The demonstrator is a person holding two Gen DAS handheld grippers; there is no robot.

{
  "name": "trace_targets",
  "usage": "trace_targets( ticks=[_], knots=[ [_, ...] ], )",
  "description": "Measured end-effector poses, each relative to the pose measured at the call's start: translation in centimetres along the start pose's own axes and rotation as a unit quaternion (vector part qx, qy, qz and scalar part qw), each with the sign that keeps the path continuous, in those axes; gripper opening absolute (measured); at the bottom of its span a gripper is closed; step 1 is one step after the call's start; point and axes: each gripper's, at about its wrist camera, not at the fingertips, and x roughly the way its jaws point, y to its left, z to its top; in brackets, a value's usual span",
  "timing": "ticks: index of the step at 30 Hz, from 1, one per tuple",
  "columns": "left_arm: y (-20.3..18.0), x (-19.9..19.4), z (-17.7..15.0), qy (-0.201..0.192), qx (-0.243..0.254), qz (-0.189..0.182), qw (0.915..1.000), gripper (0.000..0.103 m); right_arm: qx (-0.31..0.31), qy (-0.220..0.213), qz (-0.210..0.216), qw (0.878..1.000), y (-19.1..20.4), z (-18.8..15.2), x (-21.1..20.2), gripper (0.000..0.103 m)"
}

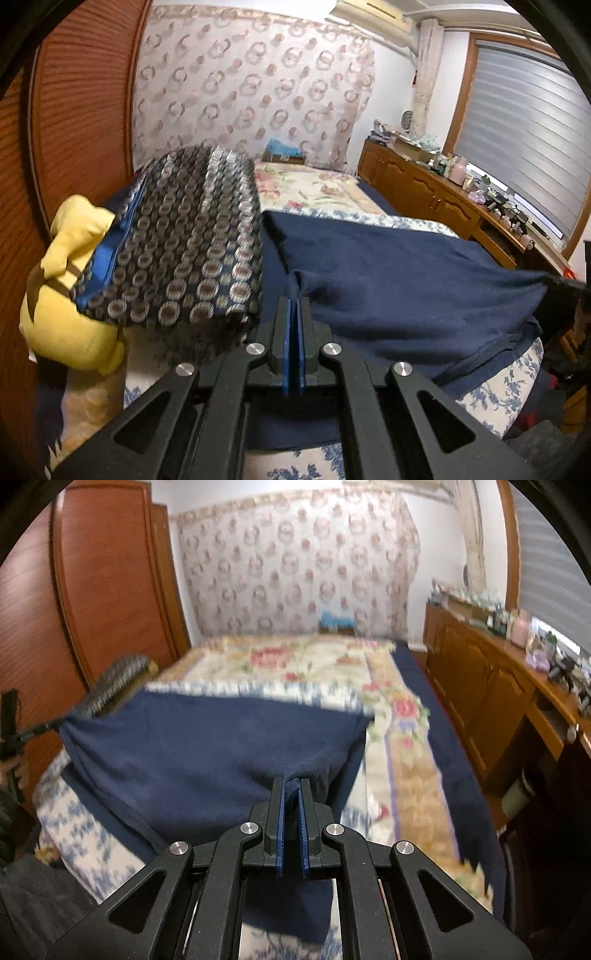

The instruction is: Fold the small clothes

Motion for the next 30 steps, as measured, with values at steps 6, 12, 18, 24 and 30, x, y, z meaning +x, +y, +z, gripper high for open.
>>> trace_targets(
  ticks=[6,12,18,24,30],
  knots=[
    [0.1,0.3,-1.0,0.012,-0.002,0.009,0.9999,0.001,-0.012,0.025,-0.049,0.998,-0.1,-1.3,1.8,0.021],
    [-1.2,0.0,-0.1,0.006,0.005,-0.003,1.0,0.001,-0.028,-0.006,-0.054,0.998,1.1,0.6,2.8,0.047],
    [-2.4,-0.9,1.3,-0.01,0.014,-0.009,0.9998,0.001,-0.042,-0.001,-0.018,0.999,3.7,1.7,6.3,0.048],
    [-0.9,-0.4,-0.8,0.018,-0.007,0.009,0.9998,0.001,-0.056,0.018,0.013,0.998,6.1,1.0,8.9,0.048],
    [-0.4,0.7,-3.6,0.05,-0.015,0.027,0.9983,0.001,-0.064,0.057,0.021,0.996,6.9,-0.3,11.2,0.048]
  ],
)
